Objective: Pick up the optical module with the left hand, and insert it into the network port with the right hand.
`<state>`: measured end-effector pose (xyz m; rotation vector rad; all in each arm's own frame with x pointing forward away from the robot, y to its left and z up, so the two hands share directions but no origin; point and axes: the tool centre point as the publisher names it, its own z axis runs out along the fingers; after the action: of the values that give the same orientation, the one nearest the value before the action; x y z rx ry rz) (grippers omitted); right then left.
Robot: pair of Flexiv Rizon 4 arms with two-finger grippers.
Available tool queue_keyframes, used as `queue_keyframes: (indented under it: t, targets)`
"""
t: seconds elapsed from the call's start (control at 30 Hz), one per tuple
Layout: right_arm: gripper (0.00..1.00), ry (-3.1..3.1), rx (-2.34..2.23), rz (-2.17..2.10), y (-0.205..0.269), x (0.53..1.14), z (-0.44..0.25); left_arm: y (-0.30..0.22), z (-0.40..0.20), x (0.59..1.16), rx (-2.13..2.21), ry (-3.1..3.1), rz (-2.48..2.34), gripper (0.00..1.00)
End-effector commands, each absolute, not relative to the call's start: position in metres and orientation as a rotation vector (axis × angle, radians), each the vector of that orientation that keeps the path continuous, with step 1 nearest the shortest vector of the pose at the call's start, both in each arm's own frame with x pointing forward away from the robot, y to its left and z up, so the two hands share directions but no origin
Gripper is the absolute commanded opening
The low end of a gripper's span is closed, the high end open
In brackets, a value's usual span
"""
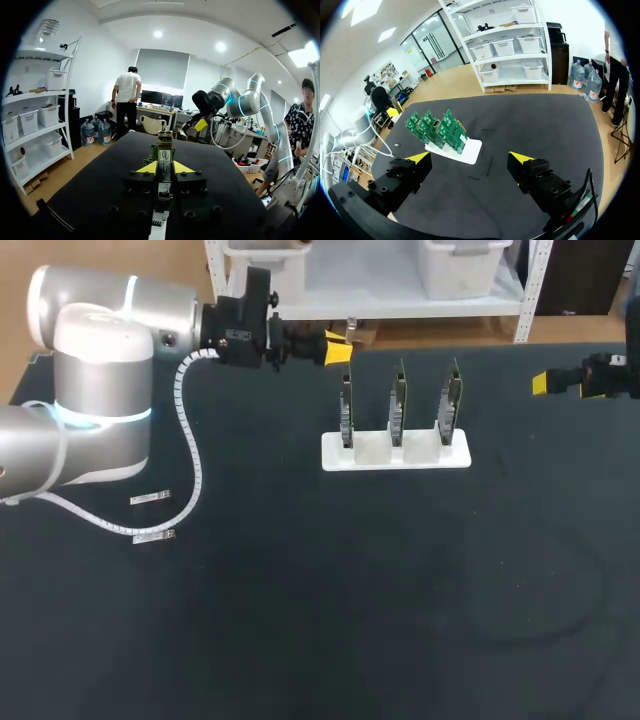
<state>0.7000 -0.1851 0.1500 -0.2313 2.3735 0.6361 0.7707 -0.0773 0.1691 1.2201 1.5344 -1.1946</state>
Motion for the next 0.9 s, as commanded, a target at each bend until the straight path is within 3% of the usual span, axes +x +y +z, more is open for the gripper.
queue_keyframes:
  t: [0.03, 0.9]
  targets:
    - [1.00, 2.374, -0.231, 0.636, -0.185, 0.700, 0.150, -0.076, 0.171, 0.765, 1.185, 1.539, -1.246, 0.00]
    - [1.00, 2.374, -0.231, 0.636, -0.185, 0.700, 0.150, -0.079, 0.166, 0.771, 1.238, 1.518, -1.193, 0.00]
